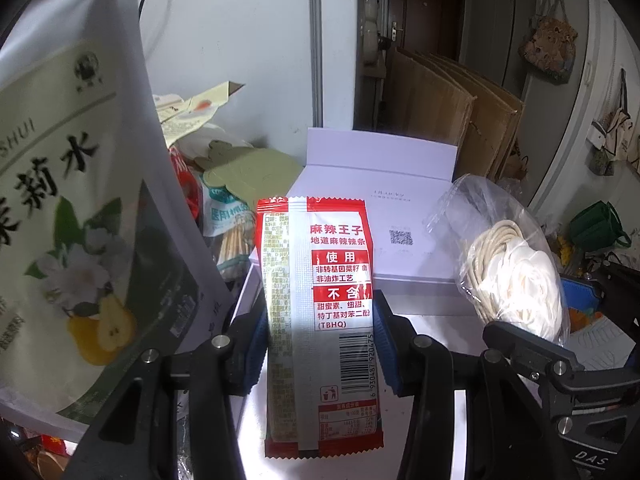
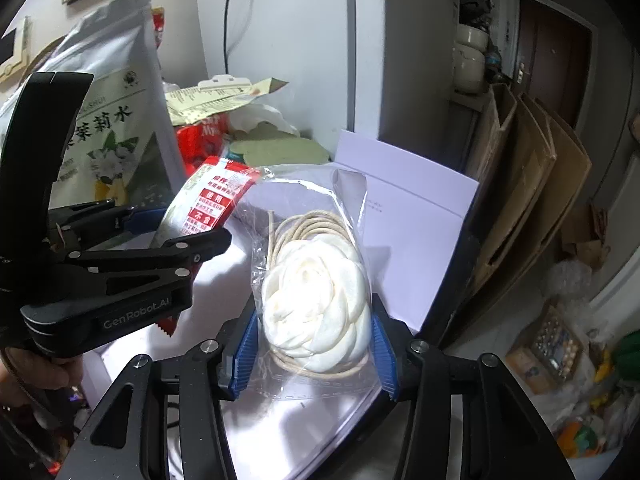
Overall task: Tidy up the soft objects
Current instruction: 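Carry both held packets up and over to the lavender box, then lower both packets into the lavender box and open both tools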
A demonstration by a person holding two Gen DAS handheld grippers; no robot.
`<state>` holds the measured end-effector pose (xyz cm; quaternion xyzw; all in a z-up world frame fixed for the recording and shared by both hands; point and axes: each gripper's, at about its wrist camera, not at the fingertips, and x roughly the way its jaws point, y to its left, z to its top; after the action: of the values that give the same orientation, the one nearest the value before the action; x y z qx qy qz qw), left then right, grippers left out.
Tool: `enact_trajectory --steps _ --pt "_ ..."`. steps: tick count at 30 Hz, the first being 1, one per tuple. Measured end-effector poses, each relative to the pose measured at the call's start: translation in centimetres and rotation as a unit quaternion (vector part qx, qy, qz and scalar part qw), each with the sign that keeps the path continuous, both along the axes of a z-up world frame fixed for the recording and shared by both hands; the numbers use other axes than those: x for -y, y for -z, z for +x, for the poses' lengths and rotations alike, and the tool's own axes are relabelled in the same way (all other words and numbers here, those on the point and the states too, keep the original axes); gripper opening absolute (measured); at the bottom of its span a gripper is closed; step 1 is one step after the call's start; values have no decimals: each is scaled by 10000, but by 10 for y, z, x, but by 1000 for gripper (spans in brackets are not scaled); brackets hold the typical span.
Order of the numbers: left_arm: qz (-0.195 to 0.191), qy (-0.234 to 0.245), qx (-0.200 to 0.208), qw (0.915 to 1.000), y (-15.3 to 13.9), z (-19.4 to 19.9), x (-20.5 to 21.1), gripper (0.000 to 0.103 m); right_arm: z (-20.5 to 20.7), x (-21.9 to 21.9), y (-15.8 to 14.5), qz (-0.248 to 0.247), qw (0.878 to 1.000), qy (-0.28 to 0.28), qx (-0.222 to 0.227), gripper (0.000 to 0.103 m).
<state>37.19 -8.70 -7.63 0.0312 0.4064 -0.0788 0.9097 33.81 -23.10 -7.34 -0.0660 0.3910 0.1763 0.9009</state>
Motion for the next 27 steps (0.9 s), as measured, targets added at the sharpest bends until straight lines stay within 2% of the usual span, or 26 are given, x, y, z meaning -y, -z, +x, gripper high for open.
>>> enact_trajectory --steps 6,11,13,14,15,17,27 --pt "-47 37 -10 10000 2 5 2 48 3 -1 3 -53 9999 58 -61 55" --pt "60 -127 -19 9999 -3 8 1 52 5 -1 0 -110 9999 92 -79 62" --pt "153 -217 23 9996 -6 7 1 66 4 0 -2 -127 9998 128 -58 62" --pt "175 -249 60 9995 -8 5 1 78 4 0 -3 -131 9998 139 -52 62" --pt "190 -291 136 9993 -11 3 1 81 3 1 -4 -147 9998 159 -46 63" --pt "206 -284 212 9992 -16 -1 1 81 1 2 -6 -163 9997 189 -25 67" --pt "156 -234 479 9985 -51 -22 5 81 -13 13 -32 -81 9992 350 196 67"
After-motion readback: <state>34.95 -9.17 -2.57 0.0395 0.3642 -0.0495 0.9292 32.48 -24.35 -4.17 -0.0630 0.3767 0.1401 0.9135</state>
